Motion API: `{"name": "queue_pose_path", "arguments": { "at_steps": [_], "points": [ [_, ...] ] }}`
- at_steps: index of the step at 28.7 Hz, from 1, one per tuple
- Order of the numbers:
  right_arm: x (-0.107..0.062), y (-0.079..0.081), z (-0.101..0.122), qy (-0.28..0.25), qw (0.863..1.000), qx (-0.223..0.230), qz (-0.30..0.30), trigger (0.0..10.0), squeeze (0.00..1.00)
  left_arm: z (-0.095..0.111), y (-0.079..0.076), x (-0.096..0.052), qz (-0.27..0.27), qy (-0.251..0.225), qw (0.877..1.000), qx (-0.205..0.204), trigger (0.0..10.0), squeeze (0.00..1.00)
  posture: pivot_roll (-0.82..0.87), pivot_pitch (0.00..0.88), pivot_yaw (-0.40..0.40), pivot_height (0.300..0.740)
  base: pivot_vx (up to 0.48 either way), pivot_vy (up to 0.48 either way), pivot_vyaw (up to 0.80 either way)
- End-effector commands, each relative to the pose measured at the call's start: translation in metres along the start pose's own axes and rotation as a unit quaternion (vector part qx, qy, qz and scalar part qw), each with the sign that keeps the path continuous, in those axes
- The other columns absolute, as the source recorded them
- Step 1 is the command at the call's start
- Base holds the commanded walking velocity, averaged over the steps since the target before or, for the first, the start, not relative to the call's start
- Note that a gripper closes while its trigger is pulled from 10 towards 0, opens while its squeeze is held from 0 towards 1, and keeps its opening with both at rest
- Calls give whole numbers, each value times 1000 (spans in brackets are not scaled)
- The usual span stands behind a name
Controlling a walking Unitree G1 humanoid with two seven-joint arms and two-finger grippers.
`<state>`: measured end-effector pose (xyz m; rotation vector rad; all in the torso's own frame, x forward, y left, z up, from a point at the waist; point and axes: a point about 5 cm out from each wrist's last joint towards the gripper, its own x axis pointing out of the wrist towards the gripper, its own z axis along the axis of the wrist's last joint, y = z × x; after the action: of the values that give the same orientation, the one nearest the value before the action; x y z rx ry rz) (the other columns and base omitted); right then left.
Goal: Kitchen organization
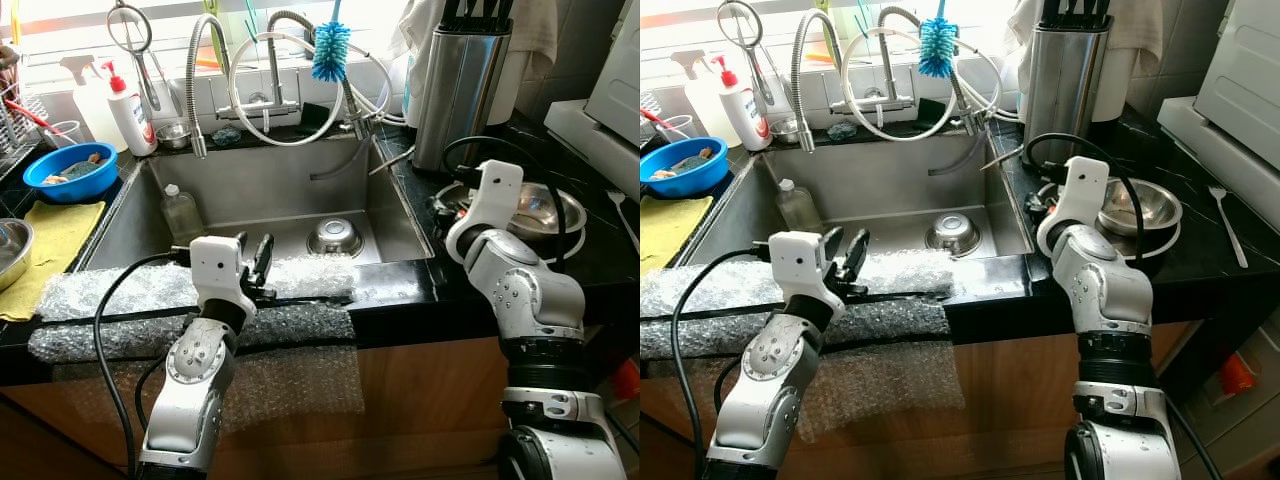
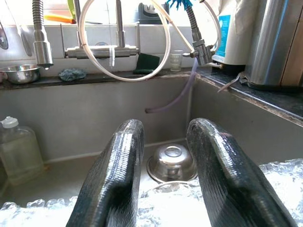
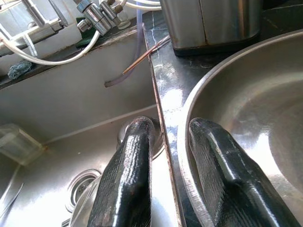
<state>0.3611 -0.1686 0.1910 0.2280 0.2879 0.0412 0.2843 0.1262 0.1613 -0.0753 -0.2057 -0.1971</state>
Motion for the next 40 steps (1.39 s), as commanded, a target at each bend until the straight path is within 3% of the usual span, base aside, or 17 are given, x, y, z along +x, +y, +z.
{"name": "queue_pose_path", "arguments": {
  "at_steps": [1, 26, 40],
  "points": [
    [0, 3, -1, 5, 1000, 4, 2, 10000, 0, 2, 0, -1, -4, 0, 1000, 0, 10000, 0, -99, 0, 79, 740, 0, 0, 0],
    [2, 0, -9, 22, 1000, 13, -10, 10000, 0, 2, -2, -2, -11, 2, 1000, 3, 10000, 0, -96, 0, 79, 740, 0, 0, 0],
    [4, 7, -11, 28, 999, 30, 7, 10000, 0, 2, -2, -2, -16, 1, 1000, 9, 10000, 0, -89, 0, 79, 740, 0, 0, 0]
  ]
}}
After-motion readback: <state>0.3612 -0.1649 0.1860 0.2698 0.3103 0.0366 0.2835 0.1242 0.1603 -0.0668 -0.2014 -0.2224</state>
